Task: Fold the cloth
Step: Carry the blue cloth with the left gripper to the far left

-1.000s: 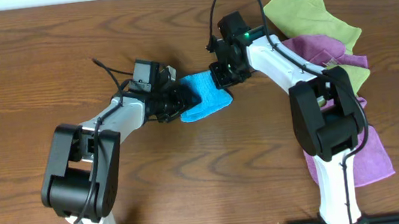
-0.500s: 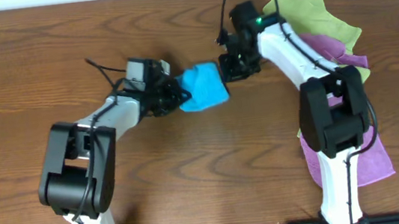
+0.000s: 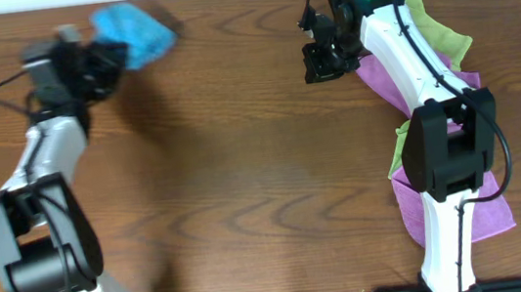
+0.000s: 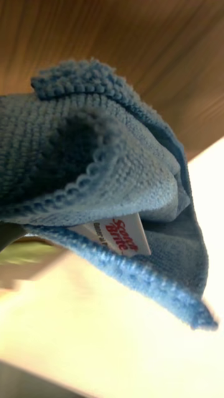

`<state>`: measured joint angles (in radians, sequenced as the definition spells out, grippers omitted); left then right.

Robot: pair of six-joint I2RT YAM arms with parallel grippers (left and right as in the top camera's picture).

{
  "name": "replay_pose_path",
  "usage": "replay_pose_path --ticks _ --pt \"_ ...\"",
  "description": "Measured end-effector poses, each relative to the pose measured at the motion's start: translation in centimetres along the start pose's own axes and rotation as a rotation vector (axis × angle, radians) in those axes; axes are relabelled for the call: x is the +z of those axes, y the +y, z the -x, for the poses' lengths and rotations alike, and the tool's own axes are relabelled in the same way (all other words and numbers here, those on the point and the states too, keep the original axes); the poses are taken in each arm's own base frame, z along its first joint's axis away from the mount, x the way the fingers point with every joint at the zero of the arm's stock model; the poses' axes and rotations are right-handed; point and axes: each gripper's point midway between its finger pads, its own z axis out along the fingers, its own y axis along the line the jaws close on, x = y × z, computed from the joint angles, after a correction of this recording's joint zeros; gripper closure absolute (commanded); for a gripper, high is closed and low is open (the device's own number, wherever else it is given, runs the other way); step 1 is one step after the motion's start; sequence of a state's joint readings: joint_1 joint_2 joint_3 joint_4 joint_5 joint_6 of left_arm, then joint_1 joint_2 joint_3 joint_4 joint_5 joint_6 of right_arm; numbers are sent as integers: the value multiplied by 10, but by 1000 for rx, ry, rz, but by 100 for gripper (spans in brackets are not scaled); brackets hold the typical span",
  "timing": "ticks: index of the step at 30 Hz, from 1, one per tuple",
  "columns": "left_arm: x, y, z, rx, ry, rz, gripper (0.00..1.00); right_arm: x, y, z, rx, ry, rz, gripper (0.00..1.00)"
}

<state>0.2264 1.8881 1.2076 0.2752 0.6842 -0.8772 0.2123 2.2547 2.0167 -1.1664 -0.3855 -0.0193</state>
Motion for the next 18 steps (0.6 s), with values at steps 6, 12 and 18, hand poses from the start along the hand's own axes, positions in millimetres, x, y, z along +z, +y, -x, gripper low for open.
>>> replay_pose_path --ticks 6,12,18 --pt "-31 40 49 -135 -151 102 94 0 0 8 -17 -33 -1 98" --pt "-30 59 57 -223 -214 161 94 0 0 9 -20 -37 -1 99" --pt "-19 104 53 -325 -239 255 94 1 3 5 -20 -20 1 98"
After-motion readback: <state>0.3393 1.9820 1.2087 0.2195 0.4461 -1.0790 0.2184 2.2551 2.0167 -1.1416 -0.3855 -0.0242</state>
